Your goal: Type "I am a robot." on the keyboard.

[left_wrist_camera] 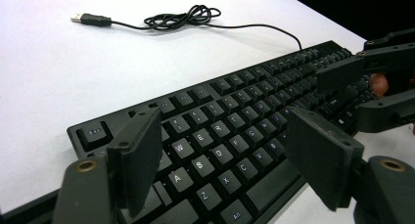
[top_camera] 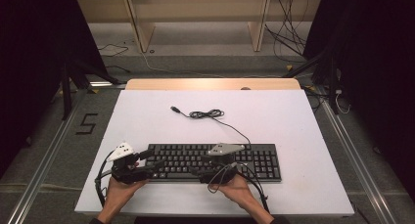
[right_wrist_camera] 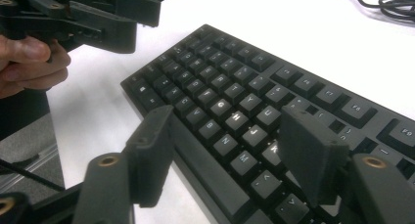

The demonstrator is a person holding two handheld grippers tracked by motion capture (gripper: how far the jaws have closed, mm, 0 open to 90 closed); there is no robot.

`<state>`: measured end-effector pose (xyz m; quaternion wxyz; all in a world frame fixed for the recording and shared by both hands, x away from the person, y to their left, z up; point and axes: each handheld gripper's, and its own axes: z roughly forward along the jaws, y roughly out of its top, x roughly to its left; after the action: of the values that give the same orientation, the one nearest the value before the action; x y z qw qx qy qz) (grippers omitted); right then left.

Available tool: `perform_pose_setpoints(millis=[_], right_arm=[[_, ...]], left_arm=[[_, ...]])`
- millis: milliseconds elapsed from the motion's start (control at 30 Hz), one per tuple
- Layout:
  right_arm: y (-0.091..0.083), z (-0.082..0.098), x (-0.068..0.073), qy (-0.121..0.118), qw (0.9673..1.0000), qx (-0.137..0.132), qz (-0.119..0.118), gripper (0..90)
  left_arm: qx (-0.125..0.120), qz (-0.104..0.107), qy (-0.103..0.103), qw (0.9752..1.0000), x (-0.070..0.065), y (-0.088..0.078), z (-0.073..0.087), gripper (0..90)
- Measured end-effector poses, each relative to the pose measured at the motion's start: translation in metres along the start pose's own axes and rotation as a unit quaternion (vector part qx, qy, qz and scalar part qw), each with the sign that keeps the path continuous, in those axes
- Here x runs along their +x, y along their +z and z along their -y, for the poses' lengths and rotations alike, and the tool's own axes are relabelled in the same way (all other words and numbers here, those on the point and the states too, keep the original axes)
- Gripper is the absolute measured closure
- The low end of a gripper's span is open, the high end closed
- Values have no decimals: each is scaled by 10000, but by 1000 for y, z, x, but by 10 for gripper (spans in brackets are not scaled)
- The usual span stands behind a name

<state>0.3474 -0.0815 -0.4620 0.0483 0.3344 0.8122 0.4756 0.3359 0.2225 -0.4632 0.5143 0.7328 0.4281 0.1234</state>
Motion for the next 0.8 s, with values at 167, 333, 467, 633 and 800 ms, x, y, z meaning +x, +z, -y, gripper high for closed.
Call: perform_pose_setpoints(millis=[167, 333, 467, 633, 800], right_arm=[[1, 0, 2, -41, 10000, 21, -59, 354], [4, 2, 7, -98, 9998, 85, -117, 400], [6, 4, 9, -157, 9997, 144, -110, 484], [8, 6, 9, -187, 9995, 239, -59, 580], [12, 8, 10, -248, 9991, 352, -4, 678]], left_arm=[[7, -1, 0, 10000, 0, 0, 0, 296], [9, -2, -1, 10000, 0, 0, 0, 296], [13, -1, 6, 10000, 0, 0, 0, 295], [4, 11, 2, 10000, 0, 0, 0, 294], [4, 15, 23, 10000, 0, 0, 0, 288]])
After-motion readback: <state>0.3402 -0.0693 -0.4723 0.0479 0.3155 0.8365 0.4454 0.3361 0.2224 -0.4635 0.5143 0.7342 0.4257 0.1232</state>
